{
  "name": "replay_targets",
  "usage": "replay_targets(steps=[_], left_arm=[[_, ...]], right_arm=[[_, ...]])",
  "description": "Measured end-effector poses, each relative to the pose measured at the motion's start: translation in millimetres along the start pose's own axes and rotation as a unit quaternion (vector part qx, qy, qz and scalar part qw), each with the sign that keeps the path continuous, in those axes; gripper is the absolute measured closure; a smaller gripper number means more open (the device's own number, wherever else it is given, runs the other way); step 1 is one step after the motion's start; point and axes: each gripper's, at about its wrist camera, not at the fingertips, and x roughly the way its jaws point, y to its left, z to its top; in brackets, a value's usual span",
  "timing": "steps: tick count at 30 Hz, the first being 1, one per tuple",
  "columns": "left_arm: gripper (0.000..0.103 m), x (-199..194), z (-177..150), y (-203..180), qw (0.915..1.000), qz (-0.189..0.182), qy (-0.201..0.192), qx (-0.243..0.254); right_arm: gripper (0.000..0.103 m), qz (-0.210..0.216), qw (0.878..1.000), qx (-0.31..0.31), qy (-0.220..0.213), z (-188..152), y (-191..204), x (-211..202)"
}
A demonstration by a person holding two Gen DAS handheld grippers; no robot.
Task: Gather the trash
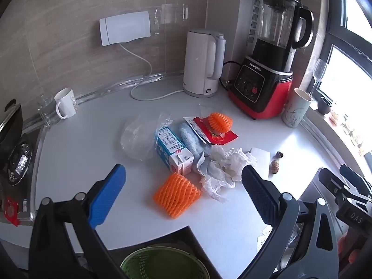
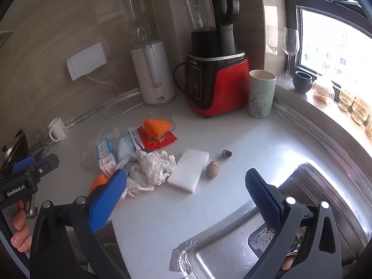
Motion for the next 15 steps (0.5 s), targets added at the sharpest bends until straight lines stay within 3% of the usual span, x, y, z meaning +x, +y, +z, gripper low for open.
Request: replay_targets(steps=[6, 11, 15], left_arm=[[0.008, 0, 0, -1, 0.9998, -0.013, 0.011, -0.004], [0.008, 1, 0, -4, 0.9999, -0.014, -0.004, 0.004], [0.008, 0, 1, -5, 0.9999, -0.015, -0.004, 0.006]], right_arm=[[0.002, -0.017, 1.000, -0.009, 0.000, 2, 6, 7], [0.002, -0.020, 1.000, -0.006, 0.001, 5, 18, 17], [0.002, -0.012, 1.000, 0.001, -0.012, 1, -3, -1]])
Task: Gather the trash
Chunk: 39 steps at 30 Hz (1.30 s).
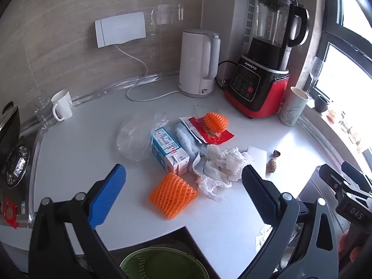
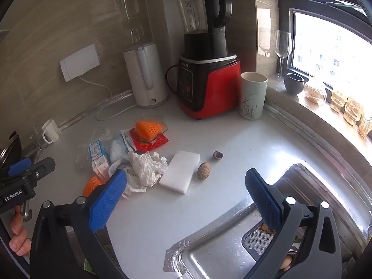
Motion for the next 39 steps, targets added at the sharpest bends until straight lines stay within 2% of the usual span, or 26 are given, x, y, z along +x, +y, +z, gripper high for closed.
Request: replay_targets(steps=[39], left_arm=[[0.008, 0, -6, 4, 1.0000, 0.000, 0.007, -0.006]], right_arm=[[0.002, 0.007, 1.000, -0.019, 0.001, -1, 14, -1]])
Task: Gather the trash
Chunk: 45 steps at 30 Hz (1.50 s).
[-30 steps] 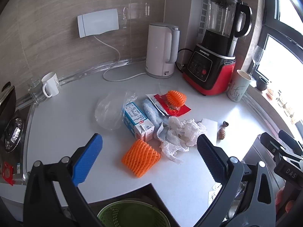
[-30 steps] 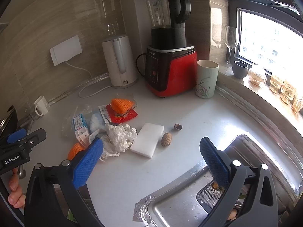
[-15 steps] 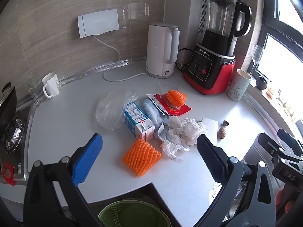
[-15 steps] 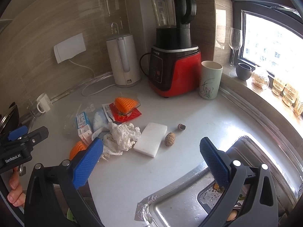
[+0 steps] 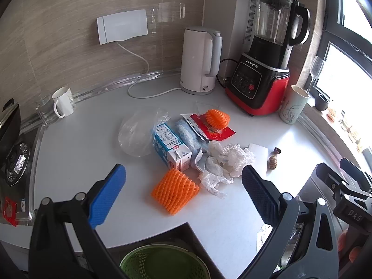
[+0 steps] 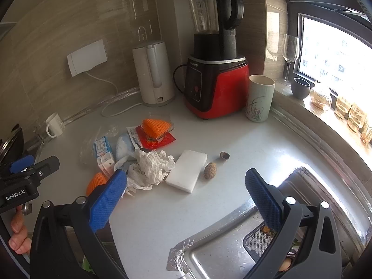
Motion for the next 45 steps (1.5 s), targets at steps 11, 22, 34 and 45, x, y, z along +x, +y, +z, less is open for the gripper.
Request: replay_targets(steps=[11, 22, 34, 45], left_arm=[[0.008, 0, -1, 4, 1.0000, -0.001, 0.005, -0.006], [0.008, 1, -2, 5, 0.9999, 0.001, 0.006, -0.009], [0.008, 2, -1, 7, 0.9999, 0.002, 0.010, -0.011], [0.008, 11, -3, 17, 0.9999, -0.010, 0.002, -0.007]], right_arm=[[0.002, 0.001, 1.000, -0.003, 0.001, 0, 2, 0], [0.002, 0.001, 1.000, -0.003, 0.001, 0, 2, 0], [0.002, 0.007, 1.000, -0.002, 0.004, -1, 1, 2], [0.002, 0.009, 1.000, 0.002, 0.009, -2, -4, 9]])
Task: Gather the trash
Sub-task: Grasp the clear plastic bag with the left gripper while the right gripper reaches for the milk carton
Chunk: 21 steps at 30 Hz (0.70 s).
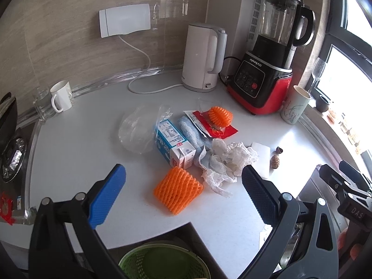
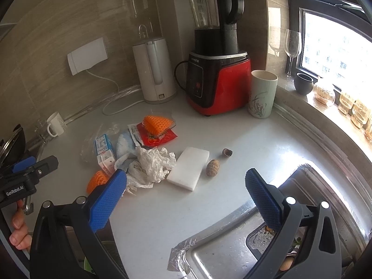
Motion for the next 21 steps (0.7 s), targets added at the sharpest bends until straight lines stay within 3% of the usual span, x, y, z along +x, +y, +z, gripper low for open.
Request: replay_targets(steps=[7, 16, 21], left_arm=[[0.008, 33, 2, 27, 0.9998, -0.004, 0.021, -0.007], [0.008, 124, 12, 67, 0.9965, 0.052, 0.060, 0.025], [0.008, 173, 32, 100, 0.9944, 0.023, 0.101, -0.023]], right_arm=[[0.002, 0.010, 1.000, 0.007, 0.016, -8, -11, 25], [0.002, -0.007, 0.999, 0.000, 0.052, -14, -21, 68], [0.002, -0.019, 0.998, 0.006, 0.062, -9, -26, 88]])
